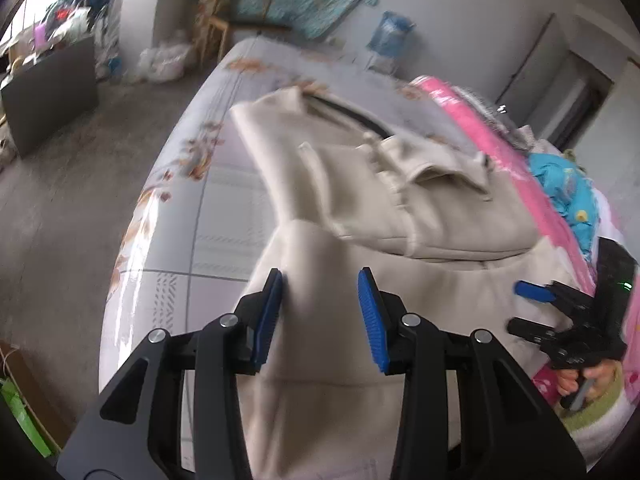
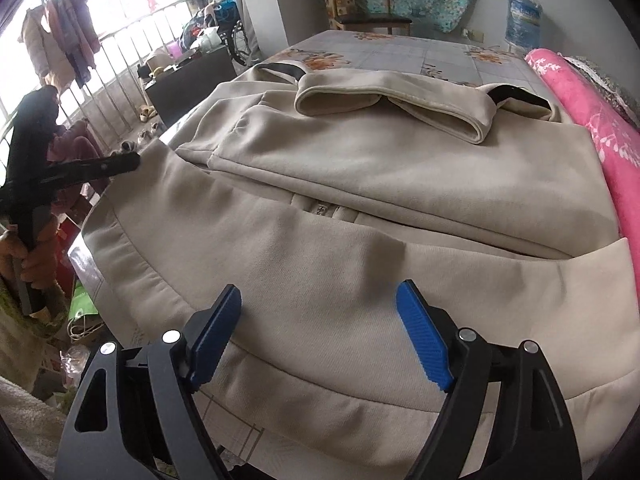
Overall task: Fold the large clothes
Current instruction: 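Open both tools and move them back to the jacket hem, then grasp the hem edge with the left tool while the right tool grasps it too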
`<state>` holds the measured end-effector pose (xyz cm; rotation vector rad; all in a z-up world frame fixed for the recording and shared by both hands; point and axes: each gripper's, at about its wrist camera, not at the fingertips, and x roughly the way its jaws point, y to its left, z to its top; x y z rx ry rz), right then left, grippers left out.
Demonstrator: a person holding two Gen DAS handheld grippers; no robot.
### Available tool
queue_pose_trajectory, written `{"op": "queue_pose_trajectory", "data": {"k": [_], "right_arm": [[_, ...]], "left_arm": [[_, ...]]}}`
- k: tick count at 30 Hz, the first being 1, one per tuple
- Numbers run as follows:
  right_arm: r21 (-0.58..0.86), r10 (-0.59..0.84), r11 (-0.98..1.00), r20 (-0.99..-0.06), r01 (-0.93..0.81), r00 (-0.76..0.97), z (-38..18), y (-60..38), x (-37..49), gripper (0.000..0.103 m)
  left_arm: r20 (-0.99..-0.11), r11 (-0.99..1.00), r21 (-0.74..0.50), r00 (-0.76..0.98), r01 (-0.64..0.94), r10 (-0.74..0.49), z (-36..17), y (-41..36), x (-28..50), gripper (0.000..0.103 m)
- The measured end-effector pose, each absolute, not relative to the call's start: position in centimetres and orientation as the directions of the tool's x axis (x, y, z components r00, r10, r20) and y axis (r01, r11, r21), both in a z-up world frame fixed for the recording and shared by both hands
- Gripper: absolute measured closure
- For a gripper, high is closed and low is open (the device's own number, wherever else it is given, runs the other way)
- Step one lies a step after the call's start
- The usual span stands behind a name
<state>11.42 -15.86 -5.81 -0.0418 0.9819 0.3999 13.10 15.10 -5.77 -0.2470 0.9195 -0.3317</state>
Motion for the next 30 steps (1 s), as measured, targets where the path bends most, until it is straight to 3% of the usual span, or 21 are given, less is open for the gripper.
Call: {"op": "queue_pose_trajectory", "data": {"k": [12,17,24,27,30], "right_arm": [[0.137,0.293,0.937,-0.806,-0.321,0.513,-6.0,-15.7,11.2,0.024],[0.139,0.295,0.938,-0.802,-0.318,0.52,-6.0,-15.8,11.2,0.024],[0.161,0.308,0.939,-0.788,-0.305,0.533,-5.8,-16.3,10.6,0.024],[0.201,0.325,0.94,-0.777,-0.276,0.539,-4.8,-18.3,9.7,0.024],[0.183,0.252,0.968,-0.753,-0.174,0.608,-3.0,-22.8,8.7,0.027]], "left_arm": [[-0.647,0.847,-0.394,0.547,0.357,-0.531,-5.4,13.9,11.7,0.066],[-0.76,0.93,-0.255,0.541,0.264,-0.362,-6.9,13.2,12.8,0.067],[-0.789,0.975,-0.072,0.586,0.208,-0.184,-6.8,10.9,12.3,0.067],[-0.783,0.98,0.011,0.611,0.198,-0.114,-6.6,10.0,11.9,0.072],[-0.766,0.976,0.096,0.64,0.193,-0.051,-6.5,9.5,11.1,0.078]]}}
